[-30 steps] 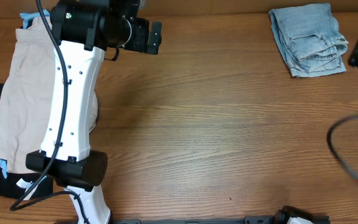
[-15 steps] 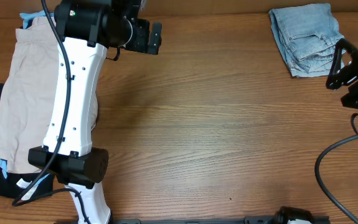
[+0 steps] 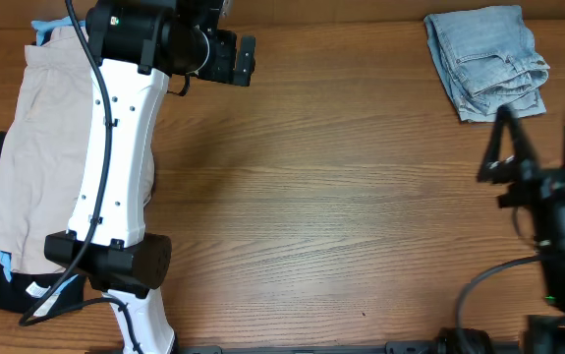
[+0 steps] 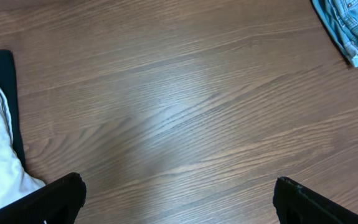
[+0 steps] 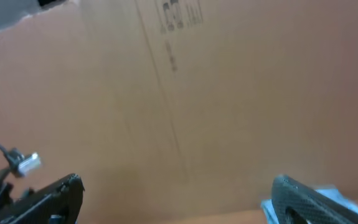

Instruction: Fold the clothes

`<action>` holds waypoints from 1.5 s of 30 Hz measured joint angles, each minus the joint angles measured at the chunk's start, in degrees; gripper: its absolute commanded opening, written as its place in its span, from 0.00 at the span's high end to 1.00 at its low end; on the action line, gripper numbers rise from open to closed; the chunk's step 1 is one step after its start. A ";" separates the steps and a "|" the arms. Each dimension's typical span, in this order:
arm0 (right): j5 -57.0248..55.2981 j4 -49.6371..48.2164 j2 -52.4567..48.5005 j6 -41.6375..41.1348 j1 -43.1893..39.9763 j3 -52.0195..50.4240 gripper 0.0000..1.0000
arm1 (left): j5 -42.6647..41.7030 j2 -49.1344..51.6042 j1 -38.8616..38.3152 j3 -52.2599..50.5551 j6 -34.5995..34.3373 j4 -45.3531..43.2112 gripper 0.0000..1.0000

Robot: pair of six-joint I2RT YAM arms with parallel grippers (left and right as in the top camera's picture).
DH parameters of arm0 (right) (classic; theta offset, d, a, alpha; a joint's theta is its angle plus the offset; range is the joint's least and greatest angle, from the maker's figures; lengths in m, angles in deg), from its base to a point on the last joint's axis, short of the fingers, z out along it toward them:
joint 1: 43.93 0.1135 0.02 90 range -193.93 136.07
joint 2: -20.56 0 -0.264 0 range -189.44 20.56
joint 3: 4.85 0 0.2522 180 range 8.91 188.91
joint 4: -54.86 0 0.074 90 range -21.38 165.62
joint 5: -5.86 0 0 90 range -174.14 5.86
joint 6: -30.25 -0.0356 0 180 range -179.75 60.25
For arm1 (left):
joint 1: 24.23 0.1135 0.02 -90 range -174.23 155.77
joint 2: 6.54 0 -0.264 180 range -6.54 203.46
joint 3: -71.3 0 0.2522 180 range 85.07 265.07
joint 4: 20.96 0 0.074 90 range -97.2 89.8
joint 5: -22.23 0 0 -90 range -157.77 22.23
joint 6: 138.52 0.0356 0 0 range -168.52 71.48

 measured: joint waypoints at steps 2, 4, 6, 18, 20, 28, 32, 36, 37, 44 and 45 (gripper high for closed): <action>-0.85 -5.68 3.19 0.11 0.92 -8.41 0.00 | -0.04 0.00 0.00 0.00 0.00 0.00 0.00; -2.64 -9.84 6.49 0.13 1.79 -17.16 0.00 | 0.00 0.00 0.00 0.00 0.00 0.00 0.00; -5.01 -11.96 10.05 0.13 2.69 -25.27 0.00 | 0.02 0.00 0.00 0.00 0.00 -0.02 0.00; -14.67 -12.22 27.67 0.11 4.66 -48.24 0.00 | 0.00 0.00 0.00 0.00 0.00 0.00 0.00; -15.02 -11.69 29.22 0.15 4.85 -49.96 0.00 | 0.00 0.00 0.00 0.00 0.00 0.00 0.00; -15.41 -6.56 32.65 0.11 5.77 -51.06 0.00 | 0.00 0.00 0.00 0.00 0.00 0.00 0.00; -15.54 -6.54 32.65 0.11 5.77 -51.06 0.00 | 0.00 0.00 0.00 0.00 0.00 0.00 0.00; -15.61 -6.54 32.65 0.13 5.77 -51.06 0.00 | 0.00 0.00 0.00 0.00 0.00 0.00 0.00; -15.61 -6.51 32.65 0.13 5.77 -51.06 0.00 | 0.00 0.00 0.00 0.00 0.00 0.00 0.00; -15.61 -6.51 32.65 0.13 5.77 -51.06 0.00 | 0.00 0.00 0.00 0.00 0.00 -0.02 0.00; -15.63 -6.49 32.65 0.13 5.77 -51.06 0.00 | 0.00 0.00 0.00 0.00 0.00 -0.02 0.00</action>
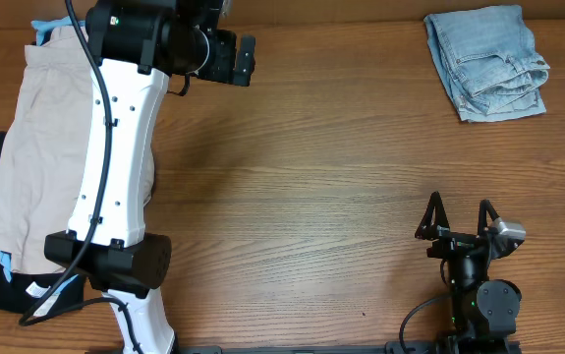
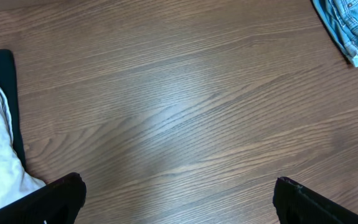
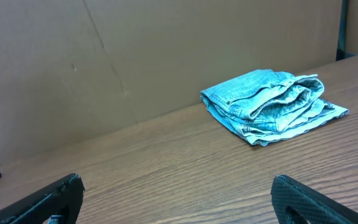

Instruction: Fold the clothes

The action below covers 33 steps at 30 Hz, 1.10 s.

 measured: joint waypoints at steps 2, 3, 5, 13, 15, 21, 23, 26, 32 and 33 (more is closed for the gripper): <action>0.02 -0.02 0.00 0.00 0.00 0.00 0.00 | 0.00 0.00 0.00 0.00 0.00 0.00 0.00; 0.02 -0.02 0.00 0.00 -0.02 0.00 0.00 | 0.00 0.00 0.00 0.00 0.00 0.00 0.01; 0.02 -0.02 0.00 0.00 0.00 0.00 0.00 | 0.00 0.00 0.00 0.00 0.00 0.02 0.00; 0.02 -0.02 0.00 0.00 0.00 0.00 0.00 | 0.00 0.00 -0.66 -0.04 0.00 0.00 0.00; 0.02 -0.02 0.00 -0.02 0.00 0.00 0.00 | 0.17 -0.15 -1.18 -0.83 0.02 0.00 0.00; 0.00 0.00 0.04 0.00 0.00 0.00 0.00 | 0.42 -6.14 -1.99 -17.40 0.17 -13.62 0.00; 0.02 0.00 0.04 -0.02 0.00 0.00 0.00 | 0.68 -10.43 -1.99 -27.04 0.20 -23.17 0.00; 0.00 -0.04 0.04 0.00 0.00 0.00 0.00 | 0.96 -17.99 -1.99 -41.59 0.42 -36.04 0.00; 0.02 0.00 0.04 0.00 0.00 0.00 0.00 | 2.86 -34.75 -1.51 -71.10 1.46 -57.24 0.00; 0.02 -0.02 0.04 0.00 0.00 0.00 0.00 | 3.06 -37.27 -1.09 -75.36 1.53 -60.00 0.00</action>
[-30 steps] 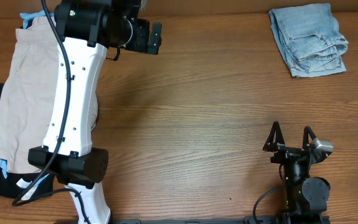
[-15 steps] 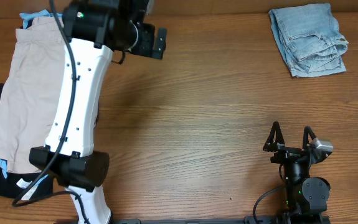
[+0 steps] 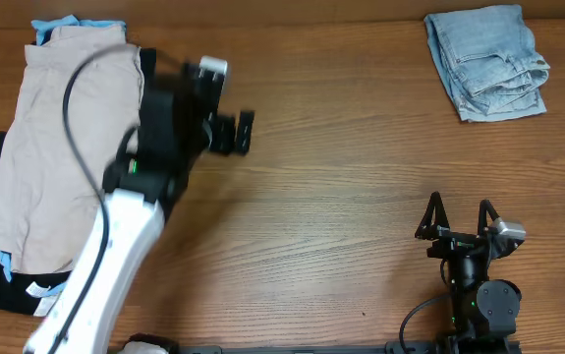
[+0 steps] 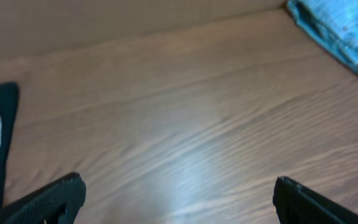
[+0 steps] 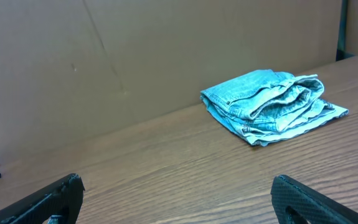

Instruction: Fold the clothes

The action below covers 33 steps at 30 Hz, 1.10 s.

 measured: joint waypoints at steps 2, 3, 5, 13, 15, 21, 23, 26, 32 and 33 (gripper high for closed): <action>-0.02 0.02 0.00 0.00 0.00 0.00 0.00 | 0.31 -4.81 1.27 -7.50 0.13 -4.33 0.00; -0.02 0.02 0.00 0.00 0.00 0.00 0.00 | 0.44 -6.99 2.08 -10.56 0.13 -5.79 0.00; -0.02 0.02 0.00 -0.02 0.00 0.00 0.00 | 0.81 -12.22 4.11 -17.27 -0.09 -9.18 0.00; 0.00 0.02 0.04 -0.02 0.00 0.00 0.00 | 1.64 -39.78 10.51 -40.17 -1.66 -19.19 0.00; -0.02 0.00 0.04 0.00 0.00 0.00 0.00 | 2.01 -45.62 11.37 -43.78 -1.81 -19.56 0.00; -0.02 0.04 0.04 0.00 0.00 0.00 0.00 | 2.75 -59.06 14.73 -51.28 -1.86 -20.48 0.00; -0.04 0.04 0.04 0.00 0.00 0.00 0.00 | 2.78 -62.95 15.87 -53.22 -2.01 -20.63 0.00; -0.02 0.07 0.04 -0.02 0.00 0.00 0.00 | 2.89 -68.24 17.16 -56.04 -2.03 -20.63 0.00; -0.02 0.07 0.04 0.02 0.00 0.00 0.00 | 2.95 -75.82 17.64 -61.22 -2.03 -20.87 0.00; -0.02 0.04 0.07 0.00 0.00 0.00 0.00 | 2.95 -76.63 17.66 -62.01 -2.03 -21.11 0.00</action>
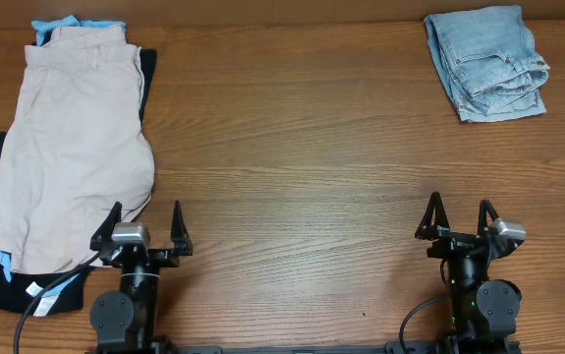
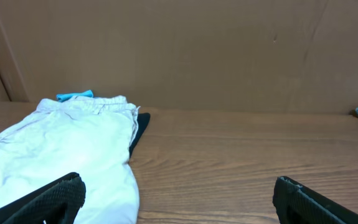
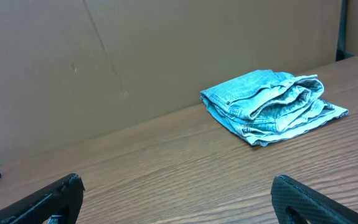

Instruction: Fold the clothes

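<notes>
A folded pair of light blue jeans [image 1: 486,61] lies at the table's far right corner, also seen in the right wrist view as jeans [image 3: 269,104]. A pile of unfolded clothes sits at the left, topped by beige shorts [image 1: 66,138], with blue and black garments under them; the shorts [image 2: 54,149] show in the left wrist view. My left gripper [image 1: 142,231] rests folded down at the near left edge, open and holding nothing. Low at the near right, my right gripper [image 1: 457,218] is open with nothing in it.
A brown cardboard wall [image 2: 179,50] runs along the far side of the wooden table [image 1: 302,187]. A black garment edge [image 2: 140,127] pokes out beside the beige shorts.
My left arm, which was stretched out over the table's upper left, now sits folded down at the near left edge, its gripper still open. The right arm has not moved.
At first my left arm reached out over the upper left of the table and my right arm stood raised at the right edge. Then the right arm was parked low at the near right. Afterwards the left arm was pulling back, and now it is parked too.
</notes>
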`<action>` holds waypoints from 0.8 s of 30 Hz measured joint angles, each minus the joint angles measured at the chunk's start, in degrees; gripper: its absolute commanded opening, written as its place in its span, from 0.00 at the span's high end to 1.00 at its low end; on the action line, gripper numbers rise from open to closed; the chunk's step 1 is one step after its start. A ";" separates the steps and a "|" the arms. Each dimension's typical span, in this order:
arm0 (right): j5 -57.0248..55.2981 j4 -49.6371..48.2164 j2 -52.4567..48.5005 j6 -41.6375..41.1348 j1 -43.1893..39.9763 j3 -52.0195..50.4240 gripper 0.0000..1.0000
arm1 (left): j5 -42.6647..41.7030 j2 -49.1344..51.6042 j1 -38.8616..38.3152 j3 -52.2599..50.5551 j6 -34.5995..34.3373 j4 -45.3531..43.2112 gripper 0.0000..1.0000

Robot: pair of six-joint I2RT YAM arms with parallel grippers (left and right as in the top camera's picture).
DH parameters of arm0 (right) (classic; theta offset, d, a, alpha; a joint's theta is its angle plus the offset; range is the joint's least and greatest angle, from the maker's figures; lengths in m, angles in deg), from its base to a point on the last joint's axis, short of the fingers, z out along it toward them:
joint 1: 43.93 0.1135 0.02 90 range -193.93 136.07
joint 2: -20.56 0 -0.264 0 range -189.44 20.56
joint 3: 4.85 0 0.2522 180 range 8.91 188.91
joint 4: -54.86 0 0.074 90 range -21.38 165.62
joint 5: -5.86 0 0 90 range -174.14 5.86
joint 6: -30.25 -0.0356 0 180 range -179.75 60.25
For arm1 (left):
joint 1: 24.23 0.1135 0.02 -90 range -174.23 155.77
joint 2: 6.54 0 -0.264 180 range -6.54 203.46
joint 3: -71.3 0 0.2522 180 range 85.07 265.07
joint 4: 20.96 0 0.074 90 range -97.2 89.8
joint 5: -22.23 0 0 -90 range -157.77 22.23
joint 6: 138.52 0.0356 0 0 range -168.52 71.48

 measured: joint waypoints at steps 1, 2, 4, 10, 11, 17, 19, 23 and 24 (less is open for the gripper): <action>0.00 0.02 -0.02 0.00 0.00 0.00 0.00 | 0.02 -0.42 0.04 -0.59 0.00 -0.35 0.00; 0.00 0.00 -0.02 0.00 0.00 0.00 0.00 | 0.00 -0.57 0.24 -1.07 0.00 -0.31 0.00; 0.00 0.00 0.00 0.02 0.00 0.00 0.00 | 0.17 -0.72 0.55 -1.60 0.00 1.66 0.00; 0.00 0.02 0.00 0.00 0.00 0.00 0.00 | 0.63 -0.76 0.66 -2.12 0.00 3.21 0.00; 0.00 0.00 0.00 0.00 0.00 0.00 0.00 | 0.63 -0.76 0.66 -2.12 0.00 3.21 0.00; 0.00 0.02 -0.02 0.00 0.00 0.00 0.00 | 0.63 -0.76 0.66 -2.12 0.00 3.21 0.00; 0.00 0.00 -0.02 -0.02 0.00 0.00 0.00 | 0.63 -0.76 0.66 -2.12 0.00 3.21 0.00; 0.00 0.00 -0.02 0.00 0.00 0.00 0.00 | 0.63 -0.76 0.66 -2.12 0.00 3.19 0.00; 0.00 0.02 0.00 0.00 0.00 0.00 0.00 | 0.63 -0.76 0.66 -2.12 0.00 3.19 0.00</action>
